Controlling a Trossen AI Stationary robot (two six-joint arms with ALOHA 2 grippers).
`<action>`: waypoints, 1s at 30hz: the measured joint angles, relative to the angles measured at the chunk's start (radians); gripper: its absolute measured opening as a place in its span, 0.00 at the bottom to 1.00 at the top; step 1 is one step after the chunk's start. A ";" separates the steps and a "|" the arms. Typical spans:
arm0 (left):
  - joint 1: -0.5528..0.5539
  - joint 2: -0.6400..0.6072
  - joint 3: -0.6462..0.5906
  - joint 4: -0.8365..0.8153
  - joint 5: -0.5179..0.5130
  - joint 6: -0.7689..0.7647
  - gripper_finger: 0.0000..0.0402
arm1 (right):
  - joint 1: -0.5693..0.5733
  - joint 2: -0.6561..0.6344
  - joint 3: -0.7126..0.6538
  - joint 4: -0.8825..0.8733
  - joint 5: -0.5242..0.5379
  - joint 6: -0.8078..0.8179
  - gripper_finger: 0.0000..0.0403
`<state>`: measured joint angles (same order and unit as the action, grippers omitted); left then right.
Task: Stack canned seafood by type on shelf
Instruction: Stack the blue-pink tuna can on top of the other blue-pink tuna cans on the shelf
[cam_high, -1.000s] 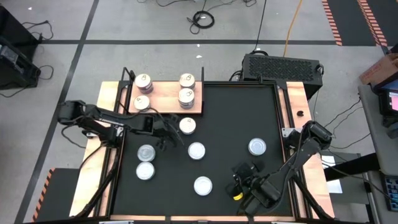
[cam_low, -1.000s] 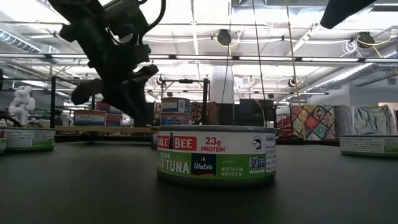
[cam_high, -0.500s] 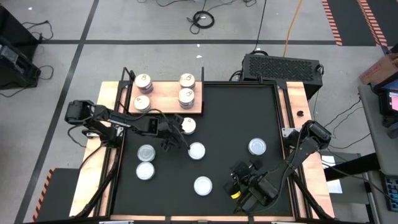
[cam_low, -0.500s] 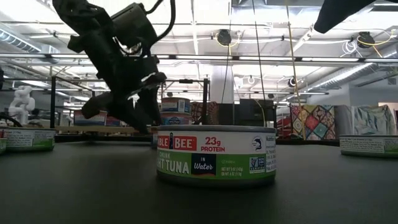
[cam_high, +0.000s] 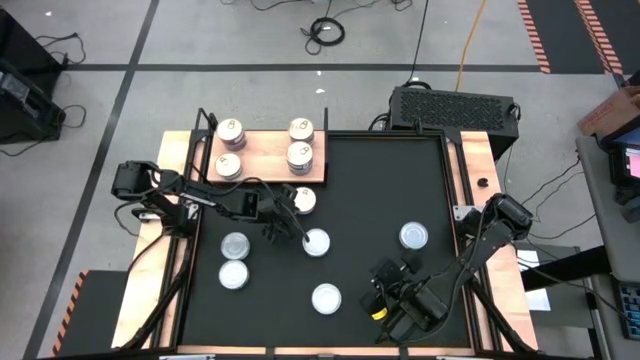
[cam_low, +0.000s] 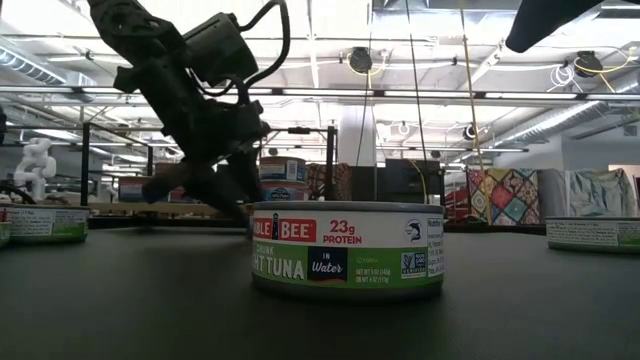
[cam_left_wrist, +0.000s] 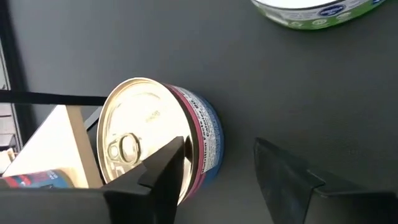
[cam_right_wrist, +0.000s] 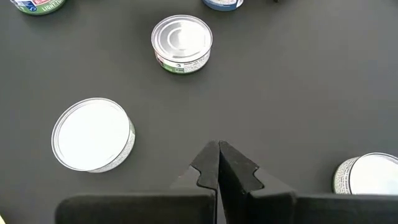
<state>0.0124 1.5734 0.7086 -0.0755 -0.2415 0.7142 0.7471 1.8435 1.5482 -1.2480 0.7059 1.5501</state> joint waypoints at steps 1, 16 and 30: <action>0.000 0.000 0.000 -0.001 -0.006 0.000 0.45 | 0.000 0.000 0.000 0.000 0.000 0.000 0.00; 0.000 0.000 0.000 0.018 -0.094 -0.002 0.02 | -0.001 -0.001 0.000 0.004 0.004 0.000 0.00; -0.035 -0.027 -0.003 0.005 -0.151 -0.005 0.00 | -0.002 -0.001 0.000 0.003 0.005 0.000 0.00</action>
<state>-0.0221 1.5469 0.7055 -0.0703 -0.3926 0.7090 0.7456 1.8423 1.5482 -1.2446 0.7109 1.5505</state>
